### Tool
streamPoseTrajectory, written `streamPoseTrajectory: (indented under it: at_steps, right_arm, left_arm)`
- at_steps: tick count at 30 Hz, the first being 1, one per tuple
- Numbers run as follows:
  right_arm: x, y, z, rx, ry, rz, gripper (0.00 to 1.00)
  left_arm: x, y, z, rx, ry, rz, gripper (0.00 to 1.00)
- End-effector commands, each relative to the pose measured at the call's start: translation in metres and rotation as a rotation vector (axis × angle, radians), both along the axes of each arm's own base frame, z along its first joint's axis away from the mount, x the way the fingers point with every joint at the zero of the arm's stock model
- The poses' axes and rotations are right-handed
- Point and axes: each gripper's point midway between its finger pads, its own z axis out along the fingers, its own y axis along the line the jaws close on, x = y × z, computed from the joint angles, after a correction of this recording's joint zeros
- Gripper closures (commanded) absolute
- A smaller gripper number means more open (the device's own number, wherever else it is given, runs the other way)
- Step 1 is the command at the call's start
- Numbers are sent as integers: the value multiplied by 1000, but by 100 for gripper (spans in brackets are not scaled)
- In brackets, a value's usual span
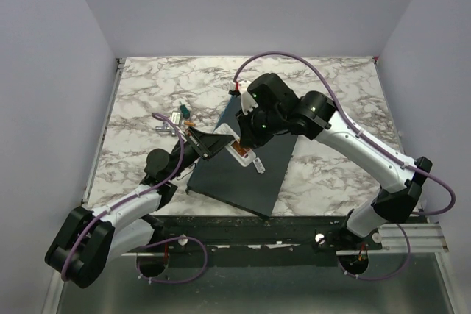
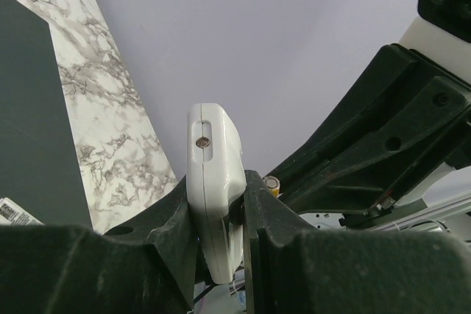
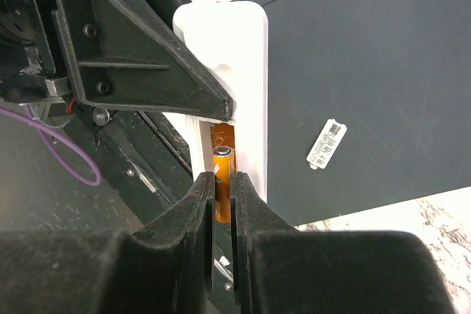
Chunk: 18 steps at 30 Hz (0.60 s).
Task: Load the batteries into the remote control
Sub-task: Load the battery into the remote control.
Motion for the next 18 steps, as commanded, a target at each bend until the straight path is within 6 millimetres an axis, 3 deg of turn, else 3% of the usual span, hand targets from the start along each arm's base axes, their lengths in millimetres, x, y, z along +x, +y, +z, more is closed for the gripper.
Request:
streamPoseTrajectory:
  at_steps: [1,18]
  right_arm:
    - [-1,-3,-7,-54,5,6,99]
    - [-12,9,-22,-58,93,27,99]
  left_arm:
    - [-2,2,14,-28,-63,17,100]
    - [-1,3,18,-25,-98,28,100]
